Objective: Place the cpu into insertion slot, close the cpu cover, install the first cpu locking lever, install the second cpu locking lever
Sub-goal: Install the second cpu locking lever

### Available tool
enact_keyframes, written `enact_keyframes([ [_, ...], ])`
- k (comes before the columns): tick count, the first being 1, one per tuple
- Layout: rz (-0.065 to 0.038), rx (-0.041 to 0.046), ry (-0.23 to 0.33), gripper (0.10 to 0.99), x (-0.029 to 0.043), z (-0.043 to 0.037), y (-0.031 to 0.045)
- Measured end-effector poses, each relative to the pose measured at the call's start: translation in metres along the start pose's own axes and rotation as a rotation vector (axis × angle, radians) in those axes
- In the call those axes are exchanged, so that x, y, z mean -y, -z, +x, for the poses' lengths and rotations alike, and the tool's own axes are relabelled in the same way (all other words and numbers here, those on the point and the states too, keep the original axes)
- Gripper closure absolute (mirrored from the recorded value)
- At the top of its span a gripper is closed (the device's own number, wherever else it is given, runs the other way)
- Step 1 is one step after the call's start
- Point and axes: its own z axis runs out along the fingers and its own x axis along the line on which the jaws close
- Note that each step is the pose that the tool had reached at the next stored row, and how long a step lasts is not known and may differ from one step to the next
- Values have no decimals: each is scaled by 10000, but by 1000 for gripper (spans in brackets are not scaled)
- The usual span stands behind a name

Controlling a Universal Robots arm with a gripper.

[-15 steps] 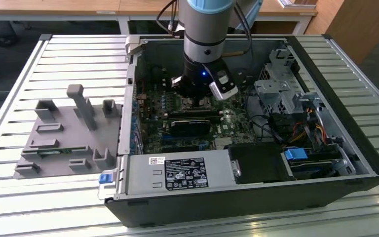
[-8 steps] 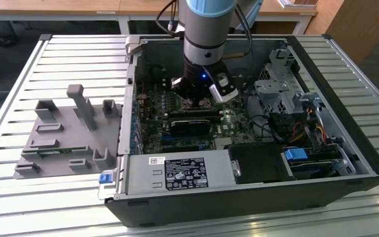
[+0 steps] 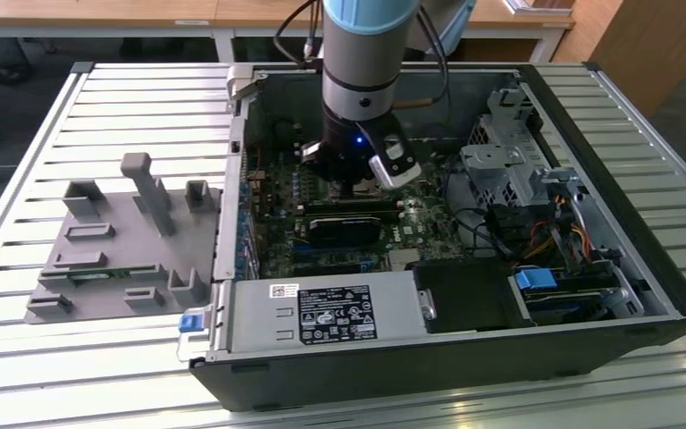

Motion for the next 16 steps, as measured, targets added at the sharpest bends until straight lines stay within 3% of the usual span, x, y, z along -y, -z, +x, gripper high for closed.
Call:
enact_keyframes([
  [5,-39,-1,2,980,12,13,-81],
  [10,-407,-3,-4,980,32,31,-87],
  [16,-475,-4,-4,980,66,87,-85],
])
